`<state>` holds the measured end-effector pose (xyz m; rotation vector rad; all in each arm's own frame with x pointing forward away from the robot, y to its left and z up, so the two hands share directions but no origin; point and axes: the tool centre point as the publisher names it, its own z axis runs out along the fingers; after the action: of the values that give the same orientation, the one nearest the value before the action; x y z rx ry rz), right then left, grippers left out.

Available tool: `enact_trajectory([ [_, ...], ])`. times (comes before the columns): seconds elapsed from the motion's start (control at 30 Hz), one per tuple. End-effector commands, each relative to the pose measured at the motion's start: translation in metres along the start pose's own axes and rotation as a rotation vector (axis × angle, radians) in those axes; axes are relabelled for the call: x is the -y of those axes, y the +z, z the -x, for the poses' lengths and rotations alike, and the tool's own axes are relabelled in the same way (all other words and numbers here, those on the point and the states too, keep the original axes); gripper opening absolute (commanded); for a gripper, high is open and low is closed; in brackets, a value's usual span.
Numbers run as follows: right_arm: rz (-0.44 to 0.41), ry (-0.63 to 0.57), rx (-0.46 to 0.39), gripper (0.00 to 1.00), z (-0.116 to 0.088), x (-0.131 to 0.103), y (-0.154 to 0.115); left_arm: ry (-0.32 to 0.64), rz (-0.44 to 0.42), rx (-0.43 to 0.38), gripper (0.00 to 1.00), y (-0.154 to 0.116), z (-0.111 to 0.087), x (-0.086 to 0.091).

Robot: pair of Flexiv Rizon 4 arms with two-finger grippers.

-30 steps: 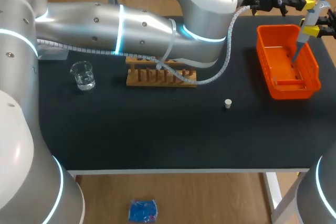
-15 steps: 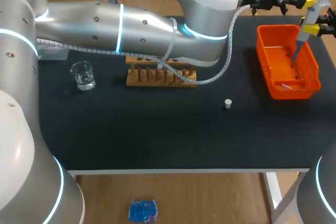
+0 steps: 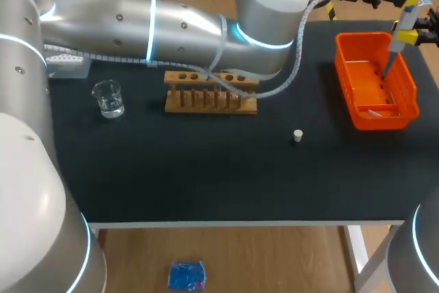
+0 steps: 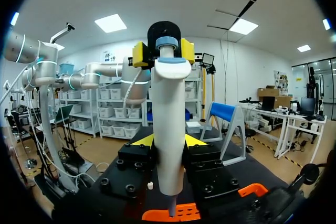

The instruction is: Invert the test tube, pick up the pipette, mount the tip to pipette, aspirate from beaker and dispense into the tube, eject the tip, return the pipette, and cap with the stopper.

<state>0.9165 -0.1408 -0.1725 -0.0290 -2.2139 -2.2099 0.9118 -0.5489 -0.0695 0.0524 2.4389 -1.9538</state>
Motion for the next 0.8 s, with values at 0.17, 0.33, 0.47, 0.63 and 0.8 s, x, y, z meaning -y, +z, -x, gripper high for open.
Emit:
enact_trajectory([
  [0.17,-0.002,0.000,-0.003,0.00,0.001,-0.001,-0.001,-0.014,0.087,-0.038,1.00,-0.035,-0.022,0.002],
  [0.33,-0.002,0.000,-0.003,0.00,0.001,-0.001,-0.001,-0.013,0.088,-0.025,1.00,-0.055,-0.039,-0.007],
  [0.47,-0.002,0.000,-0.003,0.00,0.001,-0.001,-0.001,-0.023,0.090,-0.010,1.00,-0.071,-0.054,-0.021],
  [0.63,-0.002,0.000,-0.003,0.00,0.001,-0.001,-0.001,-0.021,0.068,0.025,1.00,-0.086,-0.074,-0.041],
  [0.8,-0.002,0.000,-0.003,0.00,0.001,-0.001,-0.001,-0.020,0.038,0.049,1.00,-0.094,-0.093,-0.059],
])
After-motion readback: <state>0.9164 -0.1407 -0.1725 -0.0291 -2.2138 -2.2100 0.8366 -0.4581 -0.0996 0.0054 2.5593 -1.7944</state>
